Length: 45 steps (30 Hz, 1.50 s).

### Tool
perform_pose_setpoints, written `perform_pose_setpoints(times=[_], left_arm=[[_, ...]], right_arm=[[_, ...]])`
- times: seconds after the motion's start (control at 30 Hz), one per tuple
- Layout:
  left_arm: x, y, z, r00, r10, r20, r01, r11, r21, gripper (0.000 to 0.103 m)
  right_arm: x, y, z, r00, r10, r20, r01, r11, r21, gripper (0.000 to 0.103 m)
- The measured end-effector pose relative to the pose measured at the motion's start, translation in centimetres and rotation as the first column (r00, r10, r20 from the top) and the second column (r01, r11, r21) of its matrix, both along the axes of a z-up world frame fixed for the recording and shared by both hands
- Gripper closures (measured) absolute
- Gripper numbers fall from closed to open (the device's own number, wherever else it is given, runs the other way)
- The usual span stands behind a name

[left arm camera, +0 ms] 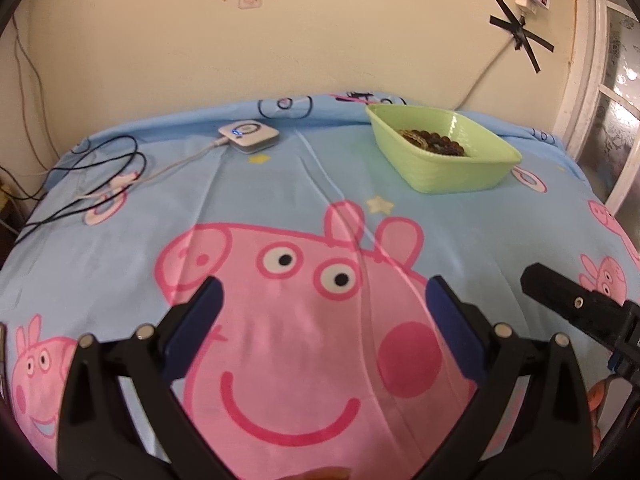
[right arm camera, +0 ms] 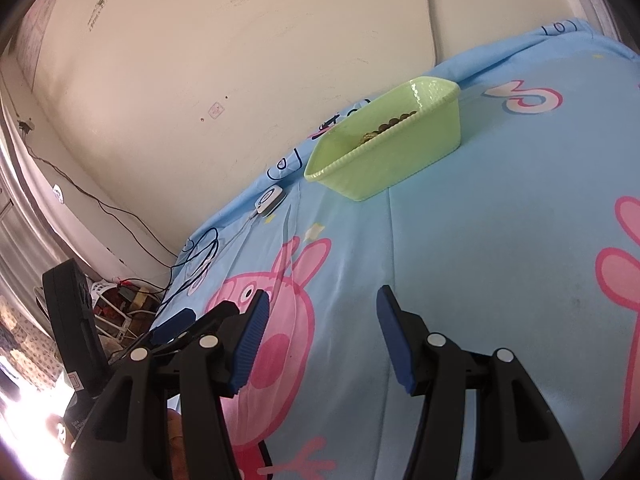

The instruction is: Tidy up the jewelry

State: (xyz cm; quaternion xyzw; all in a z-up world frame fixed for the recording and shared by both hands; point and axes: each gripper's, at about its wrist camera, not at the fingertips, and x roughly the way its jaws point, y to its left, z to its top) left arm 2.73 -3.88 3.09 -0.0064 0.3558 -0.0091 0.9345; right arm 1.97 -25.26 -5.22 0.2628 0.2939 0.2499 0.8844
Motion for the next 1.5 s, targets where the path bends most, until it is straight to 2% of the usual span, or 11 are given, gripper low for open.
perform_pose_setpoints(times=[0.1, 0.27, 0.67, 0.8, 1.5], left_arm=[[-0.2, 0.1, 0.1, 1.0, 0.021, 0.02, -0.021, 1.0, 0.006, 0.006], [0.3, -0.5, -0.5, 1.0, -0.005, -0.03, 0.006, 0.999, 0.036, 0.006], [0.5, -0.6, -1.0, 0.999, -0.004, -0.046, 0.006, 0.999, 0.052, 0.006], [0.7, -0.6, -1.1, 0.999, 0.001, -0.054, 0.002, 0.999, 0.053, 0.006], [0.6, -1.0, -1.3, 0.999, -0.014, -0.051, 0.018, 0.995, 0.098, 0.006]], right_arm=[[0.0, 0.0, 0.0, 1.0, 0.005, 0.004, -0.005, 1.0, -0.006, 0.069], [-0.1, -0.2, 0.0, 1.0, 0.013, 0.007, -0.013, 1.0, -0.007, 0.069], [0.0, -0.4, -0.1, 1.0, 0.025, -0.003, -0.025, 1.0, 0.009, 0.069], [0.0, -0.5, -0.2, 1.0, 0.026, -0.007, -0.025, 1.0, 0.016, 0.065], [0.1, -0.5, -0.2, 1.0, 0.026, -0.006, -0.026, 0.999, 0.018, 0.064]])
